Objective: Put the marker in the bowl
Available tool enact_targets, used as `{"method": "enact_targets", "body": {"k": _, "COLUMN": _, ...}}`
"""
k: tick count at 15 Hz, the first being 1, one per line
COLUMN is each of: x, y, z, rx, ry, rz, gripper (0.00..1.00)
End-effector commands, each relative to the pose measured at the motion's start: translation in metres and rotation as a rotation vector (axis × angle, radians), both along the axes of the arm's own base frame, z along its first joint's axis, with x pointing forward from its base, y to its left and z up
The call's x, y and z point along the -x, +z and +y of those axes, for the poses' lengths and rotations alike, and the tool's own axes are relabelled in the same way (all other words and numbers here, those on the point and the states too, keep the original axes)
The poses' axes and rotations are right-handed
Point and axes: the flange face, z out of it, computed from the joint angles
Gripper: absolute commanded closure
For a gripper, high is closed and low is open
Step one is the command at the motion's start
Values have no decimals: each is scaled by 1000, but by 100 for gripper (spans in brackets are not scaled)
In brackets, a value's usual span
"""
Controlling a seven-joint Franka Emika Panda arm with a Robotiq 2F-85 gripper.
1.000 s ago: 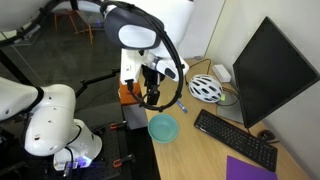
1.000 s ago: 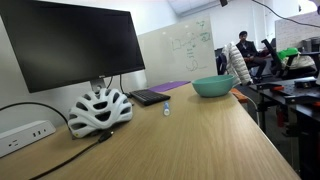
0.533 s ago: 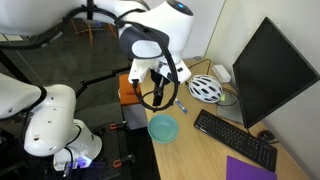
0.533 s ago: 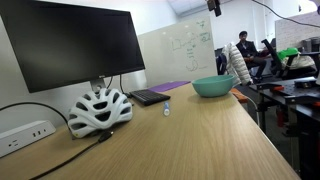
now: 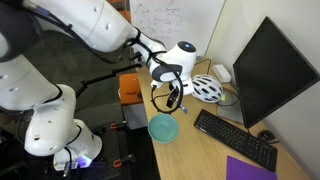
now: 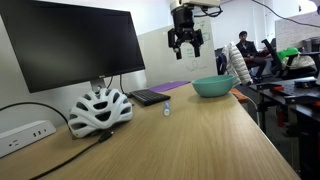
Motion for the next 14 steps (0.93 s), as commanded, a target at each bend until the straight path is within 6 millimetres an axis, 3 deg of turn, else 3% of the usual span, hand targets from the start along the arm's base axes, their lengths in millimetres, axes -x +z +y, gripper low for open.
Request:
{"method": "enact_targets", "body": {"k": 1, "x": -43, "y": -36, "z": 5, "rx": -26, "ry": -199, "rz": -12, "gripper": 0}}
{"method": "enact_targets", "body": {"k": 7, "x": -94, "y": -95, "z": 36, "rx": -19, "ry": -390, "rz": 45, "gripper": 0}}
{"method": "enact_targets", "body": {"k": 12, "x": -114, "y": -127, "z": 64, "rx": 22, "ry": -421, "rz": 73, "gripper": 0}}
{"method": "enact_targets", "body": {"k": 14, "x": -117, "y": -136, "z": 67, "rx": 34, "ry": -440, "rz": 80, "gripper": 9}}
